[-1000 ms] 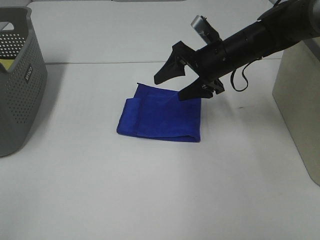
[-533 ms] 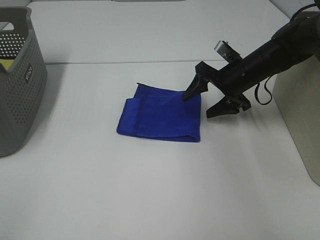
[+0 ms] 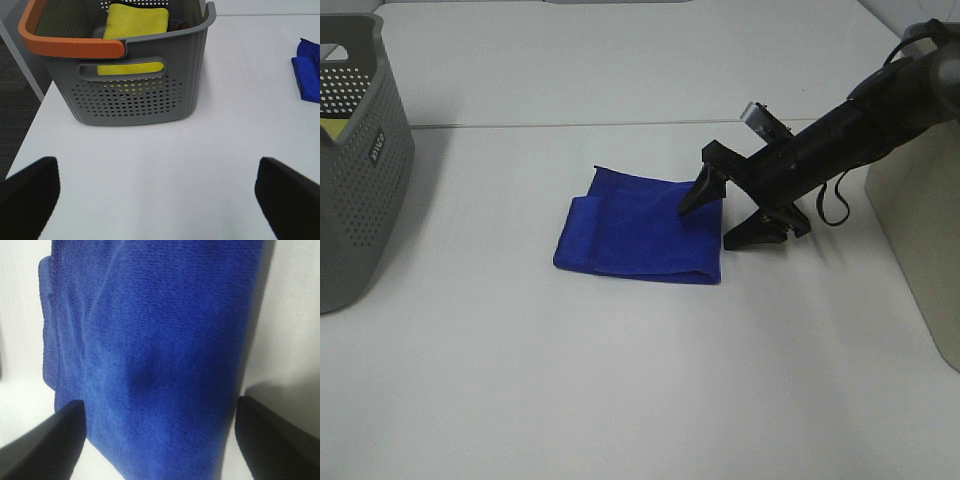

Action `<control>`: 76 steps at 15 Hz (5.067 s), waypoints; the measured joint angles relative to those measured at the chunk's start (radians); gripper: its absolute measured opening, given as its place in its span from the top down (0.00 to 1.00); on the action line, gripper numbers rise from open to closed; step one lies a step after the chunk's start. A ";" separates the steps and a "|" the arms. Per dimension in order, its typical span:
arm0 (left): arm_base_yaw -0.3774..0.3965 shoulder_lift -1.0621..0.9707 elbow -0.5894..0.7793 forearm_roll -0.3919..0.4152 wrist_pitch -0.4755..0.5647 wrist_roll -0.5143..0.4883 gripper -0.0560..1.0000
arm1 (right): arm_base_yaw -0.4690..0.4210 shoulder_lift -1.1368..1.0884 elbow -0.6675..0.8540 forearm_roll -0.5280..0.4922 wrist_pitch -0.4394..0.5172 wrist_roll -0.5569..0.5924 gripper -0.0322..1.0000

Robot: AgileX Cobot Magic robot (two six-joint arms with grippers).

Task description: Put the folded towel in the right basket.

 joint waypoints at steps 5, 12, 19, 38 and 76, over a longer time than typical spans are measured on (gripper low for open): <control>0.000 0.000 0.000 0.000 0.000 0.000 0.01 | 0.208 0.046 -0.016 0.099 -0.074 0.089 0.22; 0.000 0.000 0.000 0.000 0.000 0.000 0.01 | 0.337 0.110 -0.027 0.156 -0.118 0.306 0.62; 0.000 0.000 0.000 0.000 0.000 0.000 0.01 | 0.337 0.063 -0.017 0.071 -0.146 0.241 0.93; 0.000 0.000 0.000 0.000 0.000 0.000 0.01 | -0.287 -0.899 0.000 -0.085 -0.012 0.078 0.93; 0.000 0.000 0.000 0.000 0.000 0.000 0.01 | -0.431 -1.154 0.556 0.001 -0.065 -0.095 0.15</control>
